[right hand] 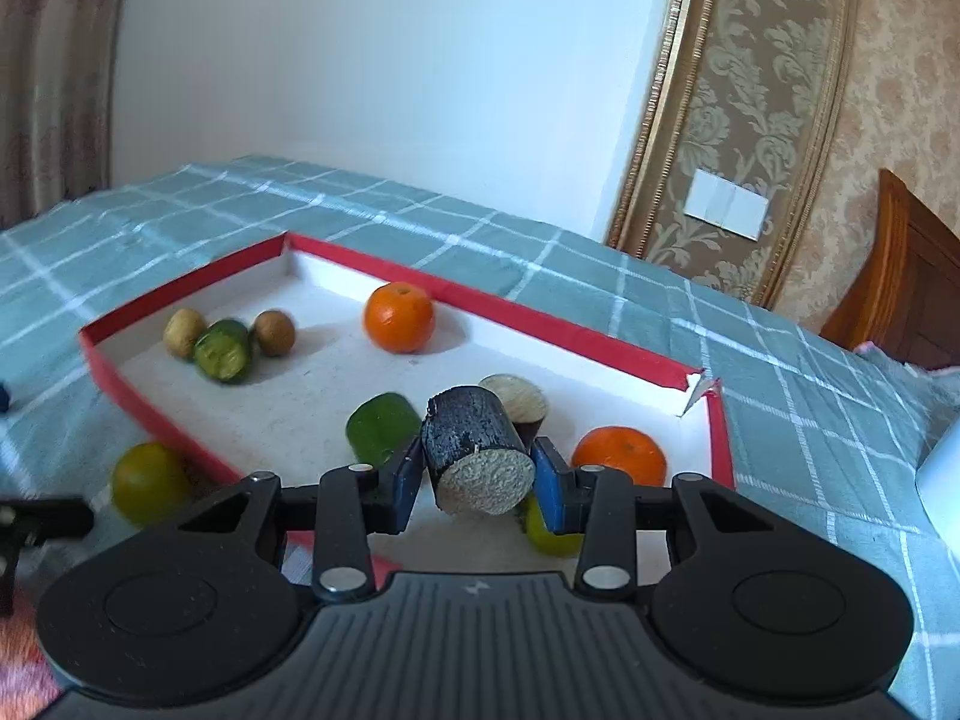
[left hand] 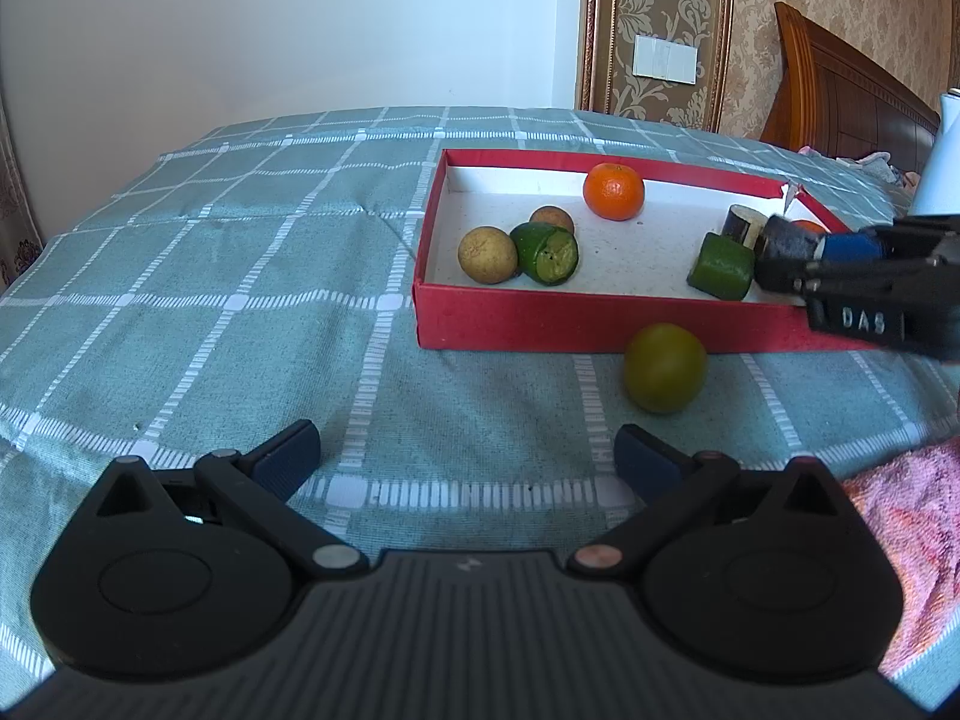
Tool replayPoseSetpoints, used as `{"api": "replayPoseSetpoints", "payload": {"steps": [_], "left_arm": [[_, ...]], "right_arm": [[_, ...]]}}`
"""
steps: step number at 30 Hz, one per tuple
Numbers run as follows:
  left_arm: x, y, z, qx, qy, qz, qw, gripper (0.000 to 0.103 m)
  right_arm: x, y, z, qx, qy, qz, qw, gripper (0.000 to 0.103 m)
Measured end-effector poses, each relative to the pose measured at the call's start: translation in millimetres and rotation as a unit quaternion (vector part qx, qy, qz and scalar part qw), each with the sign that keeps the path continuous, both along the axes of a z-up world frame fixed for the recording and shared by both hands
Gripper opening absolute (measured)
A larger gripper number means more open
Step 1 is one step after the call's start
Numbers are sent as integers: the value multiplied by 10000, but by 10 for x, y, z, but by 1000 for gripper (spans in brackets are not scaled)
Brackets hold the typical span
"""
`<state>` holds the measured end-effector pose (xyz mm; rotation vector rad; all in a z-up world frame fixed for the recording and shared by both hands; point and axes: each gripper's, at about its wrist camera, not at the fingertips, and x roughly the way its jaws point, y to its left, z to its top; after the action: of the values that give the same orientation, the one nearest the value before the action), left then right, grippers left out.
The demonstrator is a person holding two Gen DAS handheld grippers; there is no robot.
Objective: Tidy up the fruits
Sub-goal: 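Carry the eggplant chunk into the red tray with the right gripper and release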
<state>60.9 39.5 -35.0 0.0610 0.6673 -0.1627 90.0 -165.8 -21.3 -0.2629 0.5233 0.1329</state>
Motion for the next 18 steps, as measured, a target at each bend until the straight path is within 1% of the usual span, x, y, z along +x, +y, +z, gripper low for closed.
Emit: {"api": "replayPoseSetpoints", "payload": {"steps": [4,6,8,11,18], "left_arm": [[0,-2,1,2,1,0,10000,103],[0,-1,1,0,0,0,10000,103],[1,0,0,-1,0,0,10000,103],[1,0,-2,2,0,0,10000,103],[2,0,-4,4,0,0,10000,103]], "right_arm": [[60,-30,1,180,163,-114,9996,39],[139,-71,-27,230,285,-280,9989,39],[217,-157,-61,437,457,-453,9970,39],[202,-212,-46,613,466,-375,9963,39],[164,-232,-48,633,403,-421,9963,39]]}}
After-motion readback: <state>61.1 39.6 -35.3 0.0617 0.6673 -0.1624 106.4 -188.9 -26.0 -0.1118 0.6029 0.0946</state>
